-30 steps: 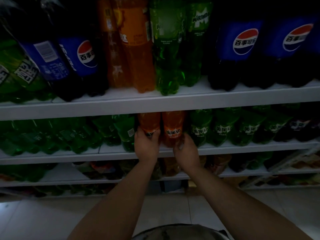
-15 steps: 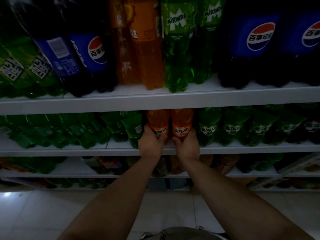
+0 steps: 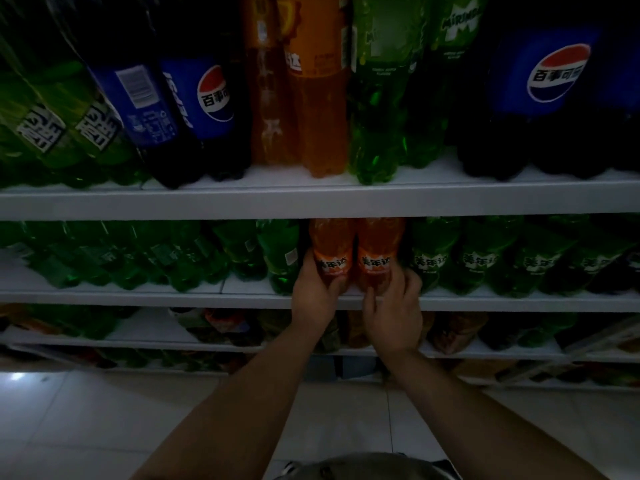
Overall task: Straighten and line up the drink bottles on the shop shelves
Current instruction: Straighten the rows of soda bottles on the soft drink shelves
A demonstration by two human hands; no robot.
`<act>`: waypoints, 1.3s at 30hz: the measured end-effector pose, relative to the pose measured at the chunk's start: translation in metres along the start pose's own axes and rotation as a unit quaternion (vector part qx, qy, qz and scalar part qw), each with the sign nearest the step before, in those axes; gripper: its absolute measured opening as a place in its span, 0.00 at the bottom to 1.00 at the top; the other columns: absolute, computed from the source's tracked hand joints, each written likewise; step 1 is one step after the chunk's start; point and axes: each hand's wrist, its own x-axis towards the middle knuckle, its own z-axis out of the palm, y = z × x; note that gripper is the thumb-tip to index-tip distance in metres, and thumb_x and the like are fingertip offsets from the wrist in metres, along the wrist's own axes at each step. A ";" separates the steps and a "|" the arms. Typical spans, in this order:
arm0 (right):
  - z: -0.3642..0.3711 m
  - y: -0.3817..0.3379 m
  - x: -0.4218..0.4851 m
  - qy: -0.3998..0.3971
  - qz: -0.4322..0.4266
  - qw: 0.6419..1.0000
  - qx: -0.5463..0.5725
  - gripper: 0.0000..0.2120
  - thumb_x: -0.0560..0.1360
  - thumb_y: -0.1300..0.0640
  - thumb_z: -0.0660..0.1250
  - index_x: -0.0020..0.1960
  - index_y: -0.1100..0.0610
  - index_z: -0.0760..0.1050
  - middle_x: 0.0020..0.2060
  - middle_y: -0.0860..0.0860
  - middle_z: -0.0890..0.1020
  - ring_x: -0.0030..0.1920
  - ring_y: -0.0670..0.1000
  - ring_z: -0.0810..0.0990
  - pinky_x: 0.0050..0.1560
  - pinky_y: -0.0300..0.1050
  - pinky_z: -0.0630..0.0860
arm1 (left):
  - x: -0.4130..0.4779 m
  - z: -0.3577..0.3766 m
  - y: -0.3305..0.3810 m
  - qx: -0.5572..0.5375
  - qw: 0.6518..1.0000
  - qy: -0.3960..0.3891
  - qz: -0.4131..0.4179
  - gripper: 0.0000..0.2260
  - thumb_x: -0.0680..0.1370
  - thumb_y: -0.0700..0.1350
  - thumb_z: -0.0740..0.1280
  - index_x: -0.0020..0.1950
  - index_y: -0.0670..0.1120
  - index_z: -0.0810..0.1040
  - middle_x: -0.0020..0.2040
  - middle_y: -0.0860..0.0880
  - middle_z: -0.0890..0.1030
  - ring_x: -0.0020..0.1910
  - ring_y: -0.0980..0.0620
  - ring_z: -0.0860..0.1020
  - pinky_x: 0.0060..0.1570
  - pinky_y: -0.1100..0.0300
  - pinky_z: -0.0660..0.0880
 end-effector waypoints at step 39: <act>0.059 -0.121 -0.017 -0.215 0.096 0.932 0.277 0.28 0.73 0.67 0.61 0.71 0.49 0.66 0.61 0.44 0.75 0.60 0.43 0.72 0.60 0.35 0.66 | 0.003 -0.096 -0.057 -0.137 0.981 -0.051 -0.126 0.25 0.76 0.33 0.58 0.71 0.52 0.69 0.60 0.59 0.73 0.55 0.69 0.71 0.51 0.82 0.64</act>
